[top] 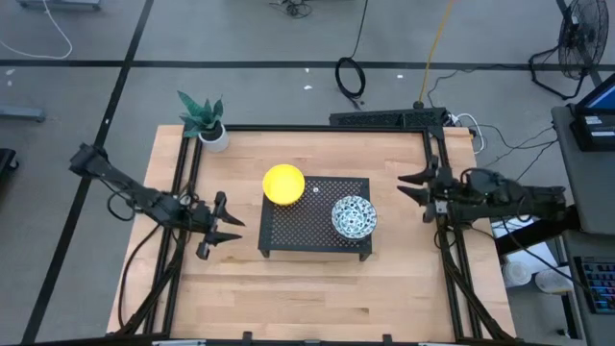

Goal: Pick & Place Mini bowls
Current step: Return to Home Position

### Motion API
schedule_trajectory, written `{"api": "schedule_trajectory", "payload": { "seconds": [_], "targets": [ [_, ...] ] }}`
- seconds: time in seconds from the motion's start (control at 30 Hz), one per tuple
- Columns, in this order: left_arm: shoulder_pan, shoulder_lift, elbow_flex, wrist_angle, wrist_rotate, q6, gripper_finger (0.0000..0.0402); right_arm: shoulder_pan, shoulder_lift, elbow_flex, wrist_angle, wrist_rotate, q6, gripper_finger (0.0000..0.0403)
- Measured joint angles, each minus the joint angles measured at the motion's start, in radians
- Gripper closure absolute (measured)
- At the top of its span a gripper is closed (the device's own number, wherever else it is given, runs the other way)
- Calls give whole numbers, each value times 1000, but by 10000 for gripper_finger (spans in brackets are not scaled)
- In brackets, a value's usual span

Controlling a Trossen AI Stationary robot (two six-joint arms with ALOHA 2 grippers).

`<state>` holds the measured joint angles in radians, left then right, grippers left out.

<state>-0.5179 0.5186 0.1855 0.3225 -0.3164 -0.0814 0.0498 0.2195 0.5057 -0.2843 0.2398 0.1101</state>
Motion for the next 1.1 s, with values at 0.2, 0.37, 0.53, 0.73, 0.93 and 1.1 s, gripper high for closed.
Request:
{"api": "schedule_trajectory", "payload": {
  "seconds": [0.2, 0.37, 0.53, 0.73, 0.93, 1.1],
  "targets": [
    [0, -73, -175, 174, -2, -5, 230, 0, -126, -177, 106, -5, -18, 288],
    [0, -76, -171, 150, -3, -3, 223, 0, -179, -311, 187, -1, -61, 287],
    [0, -76, -171, 176, -1, 35, 226, 0, -217, -393, 270, 97, -83, 288],
    [0, -76, -171, 200, -58, 58, 236, -3, -214, -486, 421, 168, -135, 286],
    [0, -75, -171, 201, -78, 69, 239, -3, -209, -487, 429, 178, -165, 289],
    [0, -74, -171, 181, -77, 79, 230, -3, -209, -488, 431, 177, -96, 289]
  ]
}}
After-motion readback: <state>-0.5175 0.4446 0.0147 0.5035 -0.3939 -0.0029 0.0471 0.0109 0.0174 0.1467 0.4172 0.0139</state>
